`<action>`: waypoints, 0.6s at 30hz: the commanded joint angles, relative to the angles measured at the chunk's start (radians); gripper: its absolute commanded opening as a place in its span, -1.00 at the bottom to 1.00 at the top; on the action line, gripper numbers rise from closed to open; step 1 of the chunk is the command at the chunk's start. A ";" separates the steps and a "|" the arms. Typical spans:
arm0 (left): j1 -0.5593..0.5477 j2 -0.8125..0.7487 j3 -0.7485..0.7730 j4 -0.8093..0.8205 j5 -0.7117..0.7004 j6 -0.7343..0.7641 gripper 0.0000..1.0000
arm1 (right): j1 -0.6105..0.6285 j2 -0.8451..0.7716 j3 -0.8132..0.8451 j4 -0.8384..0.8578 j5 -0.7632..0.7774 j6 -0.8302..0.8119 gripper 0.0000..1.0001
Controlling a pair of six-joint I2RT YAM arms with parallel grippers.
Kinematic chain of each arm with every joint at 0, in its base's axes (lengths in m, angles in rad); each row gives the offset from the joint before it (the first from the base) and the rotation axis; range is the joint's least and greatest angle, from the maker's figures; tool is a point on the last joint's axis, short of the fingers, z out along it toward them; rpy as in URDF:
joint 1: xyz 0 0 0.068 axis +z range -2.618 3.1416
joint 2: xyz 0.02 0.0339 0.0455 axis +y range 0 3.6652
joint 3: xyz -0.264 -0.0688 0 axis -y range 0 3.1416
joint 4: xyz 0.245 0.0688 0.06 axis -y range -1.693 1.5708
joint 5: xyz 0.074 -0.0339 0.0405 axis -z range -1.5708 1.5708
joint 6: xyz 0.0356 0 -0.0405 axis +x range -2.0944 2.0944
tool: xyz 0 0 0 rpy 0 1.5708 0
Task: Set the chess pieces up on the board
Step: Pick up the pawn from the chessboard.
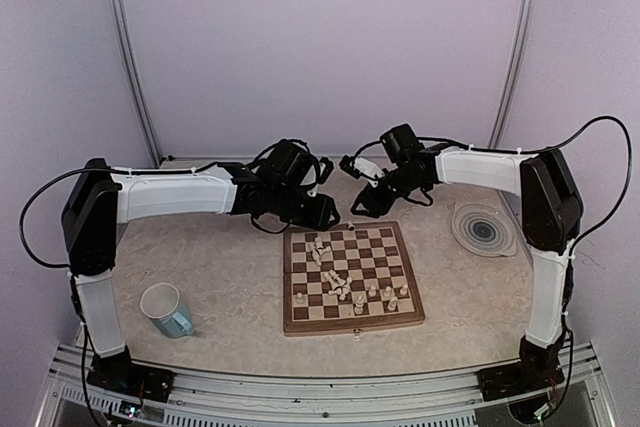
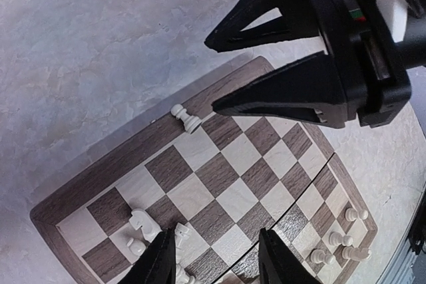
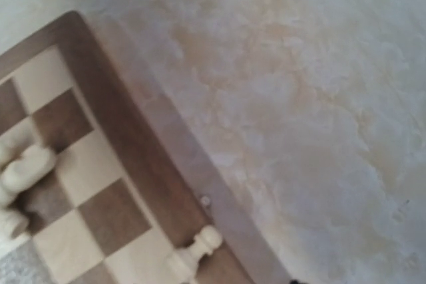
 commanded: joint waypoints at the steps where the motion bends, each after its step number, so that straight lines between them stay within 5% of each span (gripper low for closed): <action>1: 0.000 -0.019 -0.041 0.055 -0.003 -0.056 -0.14 | 0.034 0.081 0.096 -0.077 0.079 0.069 -0.03; 12: 0.003 -0.051 -0.109 0.077 -0.018 -0.071 -0.13 | 0.071 0.187 0.167 -0.133 0.125 0.071 -0.04; 18: 0.003 -0.049 -0.117 0.086 -0.014 -0.076 -0.13 | 0.077 0.215 0.174 -0.150 0.109 0.066 -0.23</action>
